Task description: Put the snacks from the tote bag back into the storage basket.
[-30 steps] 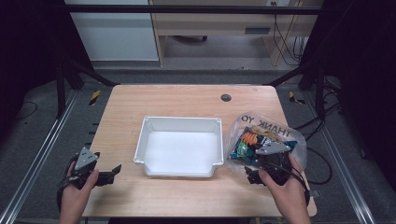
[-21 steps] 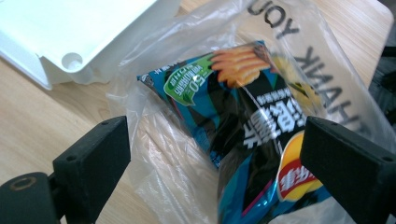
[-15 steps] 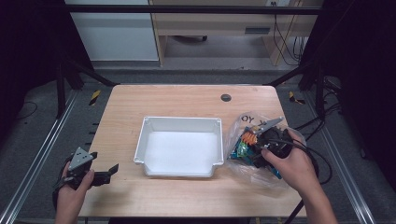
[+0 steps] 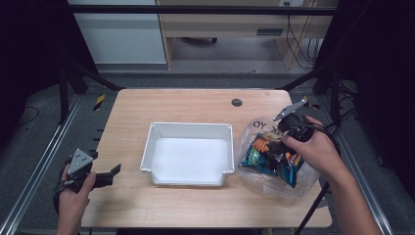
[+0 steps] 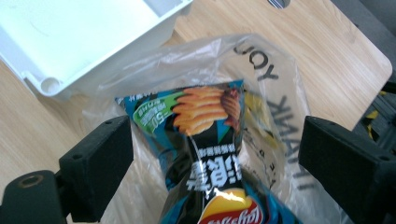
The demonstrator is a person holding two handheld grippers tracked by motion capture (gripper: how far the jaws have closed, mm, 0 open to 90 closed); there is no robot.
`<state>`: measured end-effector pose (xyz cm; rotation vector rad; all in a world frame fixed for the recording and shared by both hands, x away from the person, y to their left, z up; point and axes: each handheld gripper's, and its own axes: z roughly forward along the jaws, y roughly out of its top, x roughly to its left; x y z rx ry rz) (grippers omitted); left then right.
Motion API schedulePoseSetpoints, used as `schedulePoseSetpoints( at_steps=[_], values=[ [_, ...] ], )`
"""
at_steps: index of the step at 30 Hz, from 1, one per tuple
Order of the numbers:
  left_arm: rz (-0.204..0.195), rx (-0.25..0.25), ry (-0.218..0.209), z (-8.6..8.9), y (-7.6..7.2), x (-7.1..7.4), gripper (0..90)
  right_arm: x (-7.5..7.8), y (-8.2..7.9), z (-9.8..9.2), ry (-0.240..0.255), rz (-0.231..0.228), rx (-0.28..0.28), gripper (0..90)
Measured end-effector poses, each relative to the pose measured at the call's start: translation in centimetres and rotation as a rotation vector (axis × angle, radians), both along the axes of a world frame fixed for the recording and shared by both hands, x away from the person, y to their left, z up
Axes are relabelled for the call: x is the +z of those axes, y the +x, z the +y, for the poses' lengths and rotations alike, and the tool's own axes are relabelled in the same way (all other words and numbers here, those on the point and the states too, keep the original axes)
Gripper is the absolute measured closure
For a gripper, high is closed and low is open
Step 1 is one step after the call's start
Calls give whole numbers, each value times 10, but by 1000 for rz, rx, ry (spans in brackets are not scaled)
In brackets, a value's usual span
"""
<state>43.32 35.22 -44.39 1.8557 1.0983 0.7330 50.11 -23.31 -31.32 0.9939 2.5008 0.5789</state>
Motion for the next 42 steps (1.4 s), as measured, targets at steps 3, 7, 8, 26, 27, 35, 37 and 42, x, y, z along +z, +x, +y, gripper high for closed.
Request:
schedulePoseSetpoints(
  at_steps=[3, 7, 8, 26, 27, 35, 37, 42],
  values=[
    [18, -10, 6, 0, 1, -1, 34, -1, 5, -2, 9, 6, 7, 106],
    [31, -36, 53, -3, 3, -1, 34, -4, 9, -1, 4, 15, 19, 106],
    [30, -37, 60, -4, 4, 0, 34, -4, 9, -2, 0, 6, 17, 106],
    [51, -59, 122, -8, 3, -7, 38, 0, 26, -12, -19, -92, 22, 107],
    [59, -62, 120, -9, 3, -9, 38, -1, 27, -10, -19, -102, 28, 107],
    [21, -61, 127, -11, 4, -9, 38, -10, 33, -5, -39, -133, 34, 104],
    [22, -57, 127, -11, 3, -10, 38, -14, 33, -4, -44, -126, 38, 99],
    [28, -40, 125, -9, -1, -12, 38, -20, 34, -10, -74, -103, 39, 99]
  ],
)
